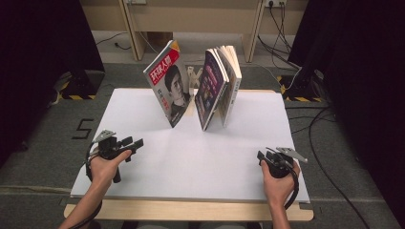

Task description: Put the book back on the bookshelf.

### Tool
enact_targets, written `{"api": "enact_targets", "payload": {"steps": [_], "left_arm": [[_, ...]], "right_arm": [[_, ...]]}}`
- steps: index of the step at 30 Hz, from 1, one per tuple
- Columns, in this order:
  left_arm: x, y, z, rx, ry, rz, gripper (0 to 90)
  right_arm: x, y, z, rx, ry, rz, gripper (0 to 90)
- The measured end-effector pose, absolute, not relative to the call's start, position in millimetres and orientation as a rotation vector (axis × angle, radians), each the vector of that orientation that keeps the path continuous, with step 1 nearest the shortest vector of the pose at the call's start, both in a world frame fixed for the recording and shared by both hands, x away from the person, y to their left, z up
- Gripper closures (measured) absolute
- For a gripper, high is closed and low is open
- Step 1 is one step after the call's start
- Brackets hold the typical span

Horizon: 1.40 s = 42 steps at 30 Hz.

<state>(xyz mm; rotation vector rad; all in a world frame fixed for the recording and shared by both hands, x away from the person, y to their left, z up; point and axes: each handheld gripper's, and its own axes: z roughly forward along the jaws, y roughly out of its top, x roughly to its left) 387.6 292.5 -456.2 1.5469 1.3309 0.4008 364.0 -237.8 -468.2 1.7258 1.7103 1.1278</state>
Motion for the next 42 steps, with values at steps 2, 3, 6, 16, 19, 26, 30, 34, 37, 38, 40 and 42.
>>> {"api": "enact_targets", "payload": {"steps": [2,3,6,16,19,26,30,34,37,38,40,42], "left_arm": [[384.3,296.4,-459.3,1.546,1.338,0.403,41.1],[382.9,298.1,-460.6,1.546,1.344,0.403,41.1],[379.7,302.4,-464.6,1.539,1.355,0.402,41.1],[369.9,320.2,-482.2,1.536,1.394,0.411,41.0],[365.6,327.8,-489.6,1.535,1.407,0.411,41.0],[359.0,342.2,-497.9,1.51,1.421,0.451,41.0],[355.6,344.2,-501.3,1.503,1.424,0.443,41.1],[355.0,345.4,-500.8,1.498,1.417,0.454,41.0],[354.3,346.6,-502.0,1.493,1.419,0.449,41.1],[354.1,347.1,-502.7,1.494,1.419,0.446,41.1],[353.9,347.7,-503.4,1.494,1.418,0.442,41.1],[353.8,347.8,-503.4,1.492,1.419,0.443,41.1]], "right_arm": [[364.0,-237.8,-468.0,1.723,1.712,1.126,60.3],[364.0,-237.9,-468.0,1.722,1.709,1.128,60.3],[363.9,-237.8,-468.2,1.723,1.709,1.128,60.3],[364.3,-237.3,-469.0,1.728,1.711,1.126,60.1],[364.2,-237.5,-469.2,1.726,1.709,1.126,60.1],[364.2,-237.1,-469.2,1.722,1.712,1.126,60.1],[364.8,-235.3,-470.0,1.717,1.719,1.124,60.1],[365.3,-234.8,-470.0,1.72,1.722,1.118,60.1],[365.1,-235.6,-470.0,1.72,1.72,1.119,60.1],[365.0,-235.7,-470.2,1.72,1.72,1.118,60.0],[365.1,-235.7,-470.4,1.719,1.724,1.114,60.0],[365.1,-235.3,-470.6,1.72,1.725,1.113,59.9]]}}
